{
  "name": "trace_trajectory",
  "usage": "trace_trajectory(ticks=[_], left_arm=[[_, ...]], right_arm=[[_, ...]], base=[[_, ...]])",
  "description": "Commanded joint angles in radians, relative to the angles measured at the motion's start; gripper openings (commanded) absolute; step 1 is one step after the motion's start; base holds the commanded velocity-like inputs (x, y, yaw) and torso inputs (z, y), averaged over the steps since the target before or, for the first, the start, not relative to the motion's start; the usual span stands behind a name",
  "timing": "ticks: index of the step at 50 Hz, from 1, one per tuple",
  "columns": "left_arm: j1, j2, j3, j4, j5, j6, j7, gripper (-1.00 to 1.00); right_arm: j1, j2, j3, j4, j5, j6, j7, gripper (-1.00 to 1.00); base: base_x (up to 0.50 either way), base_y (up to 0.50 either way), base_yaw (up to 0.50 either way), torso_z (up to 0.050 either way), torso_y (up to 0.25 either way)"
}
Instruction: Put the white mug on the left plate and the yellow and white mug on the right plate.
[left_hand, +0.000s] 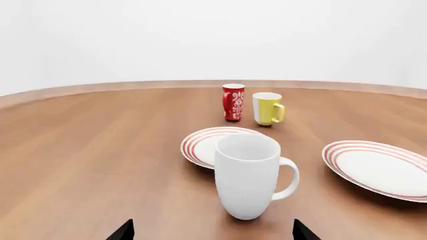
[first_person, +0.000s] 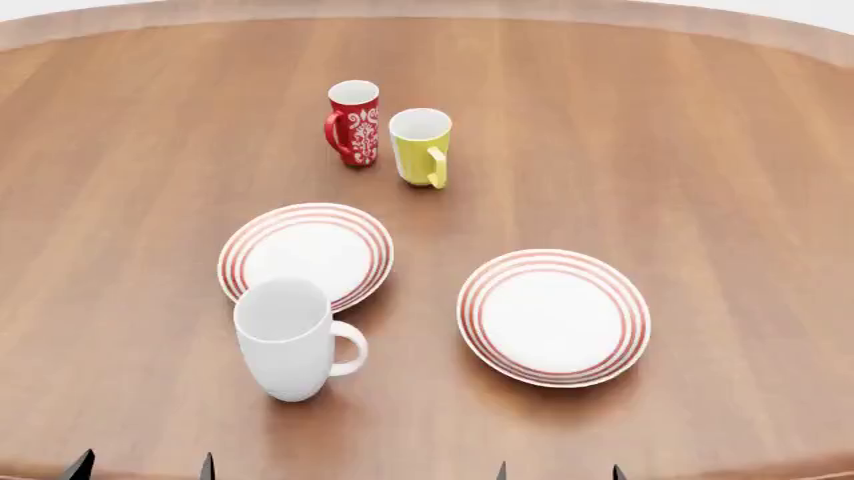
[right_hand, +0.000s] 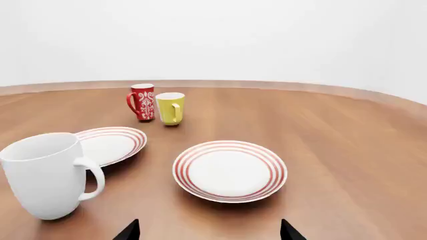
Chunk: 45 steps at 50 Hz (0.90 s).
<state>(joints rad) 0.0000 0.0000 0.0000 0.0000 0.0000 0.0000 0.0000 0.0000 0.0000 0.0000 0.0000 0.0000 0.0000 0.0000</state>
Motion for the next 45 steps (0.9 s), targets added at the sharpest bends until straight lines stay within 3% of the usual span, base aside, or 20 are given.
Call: trace_trajectory(ticks=[1,12,17,19,21,34,45], left_arm=[[-0.002,-0.016,0.016,0.005,-0.018,-0.005,-0.017,1.00],[0.000,-0.048,0.048,0.031,-0.059,-0.026,-0.052,1.00],[-0.011,-0.063,0.051,0.245,-0.095,-0.190,-0.067,1.00],[-0.056,-0.064,0.032,0.376,-0.140,-0.333,-0.086,1.00],[-0.069,-0.069,0.028,0.410,-0.150,-0.352,-0.092,1.00],[-0.002,-0.084,-0.047,0.545,-0.229,-0.362,-0.137,1.00],[-0.011,-0.092,-0.059,0.567,-0.251,-0.361,-0.171,1.00]], right_arm=[[0.008,0.017,-0.019,0.013,0.011,0.014,0.021,1.00],[0.006,0.048,-0.056,-0.002,0.042,0.020,0.053,1.00],[-0.004,0.069,-0.041,-0.223,0.057,0.139,0.079,1.00],[-0.006,0.087,-0.001,-0.382,0.086,0.222,0.095,1.00],[-0.011,0.094,0.021,-0.438,0.110,0.241,0.100,1.00],[-0.183,0.115,0.132,-0.590,0.182,0.167,0.136,1.00],[-0.165,0.126,0.118,-0.577,0.190,0.189,0.158,1.00]], base=[[0.00,0.00,0.00,0.000,0.000],[0.00,0.00,0.00,0.000,0.000],[0.00,0.00,0.00,0.000,0.000],[0.00,0.00,0.00,0.000,0.000],[0.00,0.00,0.00,0.000,0.000],[0.17,0.00,0.00,0.000,0.000],[0.30,0.00,0.00,0.000,0.000]])
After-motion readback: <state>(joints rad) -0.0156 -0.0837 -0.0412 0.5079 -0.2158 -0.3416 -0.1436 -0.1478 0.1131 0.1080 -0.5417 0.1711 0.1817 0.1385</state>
